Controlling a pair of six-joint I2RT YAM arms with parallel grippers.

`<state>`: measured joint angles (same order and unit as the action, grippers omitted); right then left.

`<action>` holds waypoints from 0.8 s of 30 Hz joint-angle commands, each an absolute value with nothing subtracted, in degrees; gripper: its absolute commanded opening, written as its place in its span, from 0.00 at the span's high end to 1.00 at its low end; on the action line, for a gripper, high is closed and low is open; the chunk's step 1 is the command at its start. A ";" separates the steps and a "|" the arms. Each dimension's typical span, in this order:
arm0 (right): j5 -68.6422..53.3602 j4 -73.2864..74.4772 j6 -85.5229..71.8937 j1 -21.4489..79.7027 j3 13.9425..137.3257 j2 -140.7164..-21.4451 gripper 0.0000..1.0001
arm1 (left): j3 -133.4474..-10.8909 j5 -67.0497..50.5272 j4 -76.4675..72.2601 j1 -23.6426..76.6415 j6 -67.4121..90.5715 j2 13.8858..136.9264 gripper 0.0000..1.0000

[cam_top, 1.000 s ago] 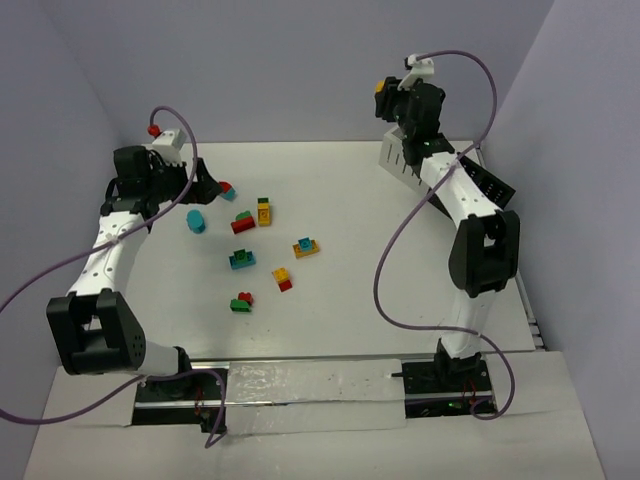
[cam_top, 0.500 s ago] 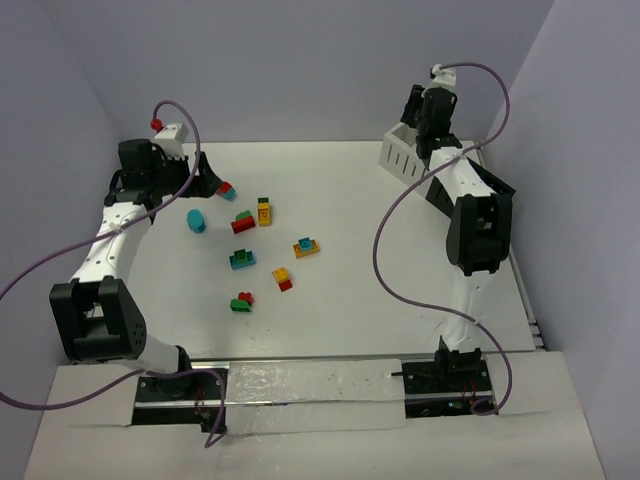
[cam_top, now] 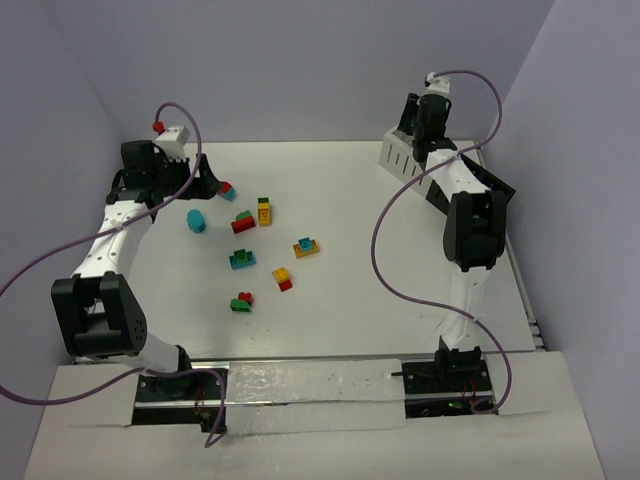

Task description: Sort the legos into containers by color

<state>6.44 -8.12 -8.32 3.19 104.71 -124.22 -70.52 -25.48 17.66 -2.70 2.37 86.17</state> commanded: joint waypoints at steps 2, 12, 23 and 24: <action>7.61 -10.72 -8.87 2.64 106.18 -124.37 0.48 | -73.04 -25.22 17.83 -2.29 2.45 86.12 0.01; 8.35 -10.72 -9.84 2.20 106.00 -123.37 0.23 | -74.12 -25.84 17.96 -2.29 2.52 86.63 0.01; -2.26 -9.08 -6.63 6.48 97.24 -110.50 0.00 | -73.78 -23.26 20.20 2.18 1.56 85.96 0.01; -2.19 -8.87 -5.20 7.47 96.21 -108.46 0.00 | -74.18 -22.29 20.75 3.95 1.50 86.48 0.01</action>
<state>0.60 -7.90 -8.83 3.76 99.65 -119.28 -71.48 -25.22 18.42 -1.15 2.31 86.50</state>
